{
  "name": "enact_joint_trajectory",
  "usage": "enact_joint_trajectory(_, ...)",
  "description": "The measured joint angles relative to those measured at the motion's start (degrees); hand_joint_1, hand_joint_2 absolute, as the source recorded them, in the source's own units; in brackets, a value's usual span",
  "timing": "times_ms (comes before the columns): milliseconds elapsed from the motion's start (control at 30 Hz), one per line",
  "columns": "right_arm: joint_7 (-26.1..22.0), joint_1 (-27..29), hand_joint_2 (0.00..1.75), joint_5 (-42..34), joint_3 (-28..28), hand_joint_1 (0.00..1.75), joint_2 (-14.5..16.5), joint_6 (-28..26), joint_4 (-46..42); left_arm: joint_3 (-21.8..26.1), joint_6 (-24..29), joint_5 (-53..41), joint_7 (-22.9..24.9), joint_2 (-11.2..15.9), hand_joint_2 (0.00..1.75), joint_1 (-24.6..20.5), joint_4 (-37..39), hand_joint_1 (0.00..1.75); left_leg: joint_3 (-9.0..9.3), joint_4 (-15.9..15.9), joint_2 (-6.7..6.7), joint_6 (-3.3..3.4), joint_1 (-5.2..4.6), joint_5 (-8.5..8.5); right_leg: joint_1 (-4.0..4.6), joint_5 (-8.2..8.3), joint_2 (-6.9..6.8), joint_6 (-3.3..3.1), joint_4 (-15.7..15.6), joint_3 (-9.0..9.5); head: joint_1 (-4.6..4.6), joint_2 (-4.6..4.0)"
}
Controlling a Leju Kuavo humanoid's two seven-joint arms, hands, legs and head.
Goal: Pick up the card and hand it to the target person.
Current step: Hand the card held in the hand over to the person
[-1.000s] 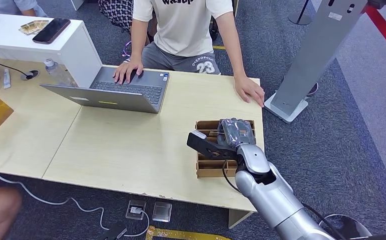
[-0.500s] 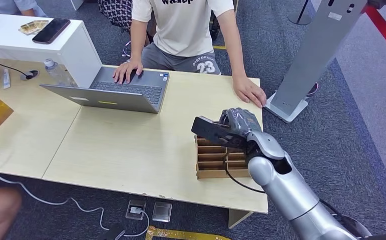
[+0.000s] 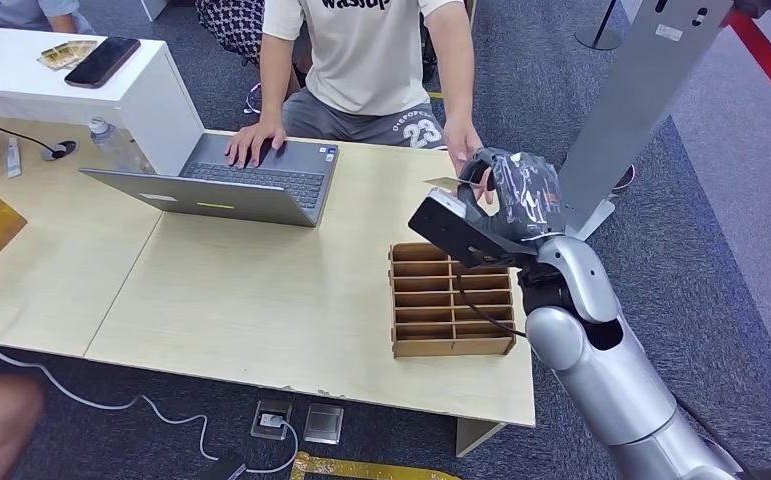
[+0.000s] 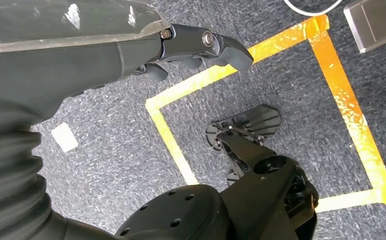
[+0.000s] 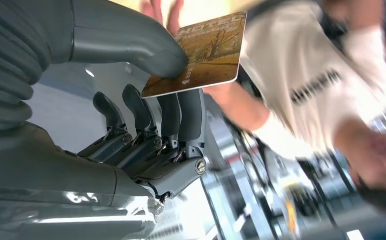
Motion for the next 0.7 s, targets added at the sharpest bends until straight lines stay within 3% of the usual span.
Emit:
enact_joint_trajectory(167, -8.30, -0.17, 1.75, 0.62, -1.35, 1.47, 1.89, -10.12, 6.23, 0.00, -0.39, -0.11, -0.31, -0.21, 1.75, -0.38, 0.00, 0.00, -0.01, 0.00, -0.01, 0.00, 0.00, 0.00, 0.00, 0.00, -0.01, 0.00, 0.00, 0.00, 0.01, 0.00)
enact_joint_trajectory(433, -18.56, -0.53, 1.75, -4.89, -2.97, 1.47, 4.22, -19.65, 14.81, -0.02, -0.86, -0.23, -0.51, -0.47, 1.75, -0.99, 0.00, 0.00, -0.02, 0.00, -0.03, 0.00, 0.00, 0.00, 0.00, 0.00, -0.03, 0.00, 0.00, -0.01, 0.00, 0.00)
enact_joint_trajectory(567, -20.21, -0.81, 1.75, -6.86, -3.22, 0.00, 5.25, -20.77, 18.86, -0.02, -1.31, -0.23, -1.44, -0.52, 1.75, -1.05, 0.00, 0.00, -0.02, 0.00, -0.04, 0.00, 0.00, 0.00, 0.00, 0.00, -0.04, 0.00, 0.00, 0.00, -0.01, 0.00)
enact_joint_trajectory(700, -20.49, -0.88, 1.75, -8.33, -3.44, 0.00, 5.93, -20.62, 21.43, -0.02, -1.61, -0.25, -2.58, -0.52, 0.00, -1.04, 0.00, 0.00, -0.02, 0.00, -0.03, 0.00, 0.00, 0.00, 0.00, 0.00, -0.03, 0.00, 0.00, 0.00, 0.00, 0.00)
